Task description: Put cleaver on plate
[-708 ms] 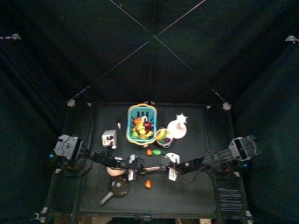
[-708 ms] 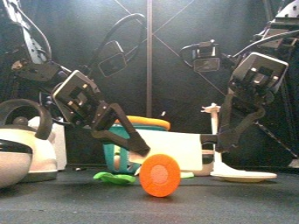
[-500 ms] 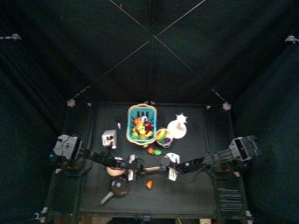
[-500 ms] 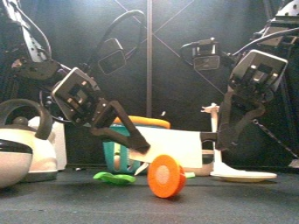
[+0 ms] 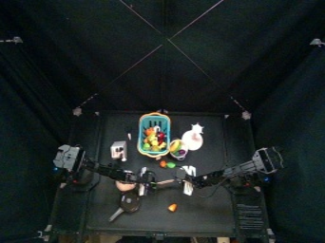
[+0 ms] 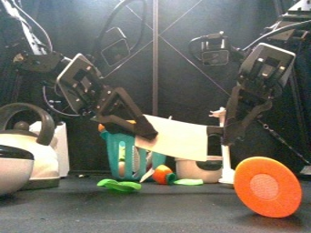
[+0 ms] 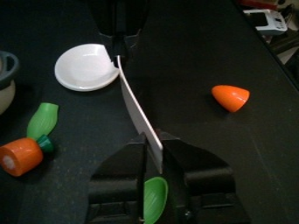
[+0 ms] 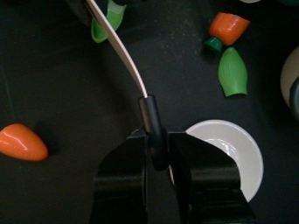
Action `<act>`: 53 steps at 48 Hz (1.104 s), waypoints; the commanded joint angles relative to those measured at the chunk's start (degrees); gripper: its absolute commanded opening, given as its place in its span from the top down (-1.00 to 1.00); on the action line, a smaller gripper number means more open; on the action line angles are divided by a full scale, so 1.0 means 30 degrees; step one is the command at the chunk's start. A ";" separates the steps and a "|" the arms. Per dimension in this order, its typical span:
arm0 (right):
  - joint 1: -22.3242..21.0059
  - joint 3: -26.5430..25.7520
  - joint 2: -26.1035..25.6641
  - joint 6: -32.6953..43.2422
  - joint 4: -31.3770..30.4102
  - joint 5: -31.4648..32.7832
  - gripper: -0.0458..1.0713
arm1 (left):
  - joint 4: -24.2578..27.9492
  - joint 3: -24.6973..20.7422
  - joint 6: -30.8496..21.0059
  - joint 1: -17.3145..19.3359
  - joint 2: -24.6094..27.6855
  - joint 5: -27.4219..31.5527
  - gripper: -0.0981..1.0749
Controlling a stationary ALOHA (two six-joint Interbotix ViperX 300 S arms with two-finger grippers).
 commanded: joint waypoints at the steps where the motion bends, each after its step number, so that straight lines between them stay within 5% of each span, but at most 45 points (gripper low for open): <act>1: -0.0527 -0.0322 -0.0762 0.0117 -0.0059 0.0322 0.15 | 0.0176 -0.0381 0.0029 -0.0059 -0.0762 -0.0205 -0.38; 17: -0.0146 0.1025 -0.2432 0.0146 0.1143 0.0937 0.15 | 0.0117 0.0527 0.0059 0.0293 -0.2197 -0.0703 -0.48; 34: 0.0264 0.3574 -0.4775 0.0146 0.5420 0.1758 0.15 | 0.0117 0.2666 -0.0029 0.0322 -0.4248 -0.2695 -0.48; 53: 0.0088 0.5244 -0.5361 0.0146 0.7734 0.1787 0.10 | -0.0176 0.3047 0.0029 0.0322 -0.4395 -0.2988 -0.48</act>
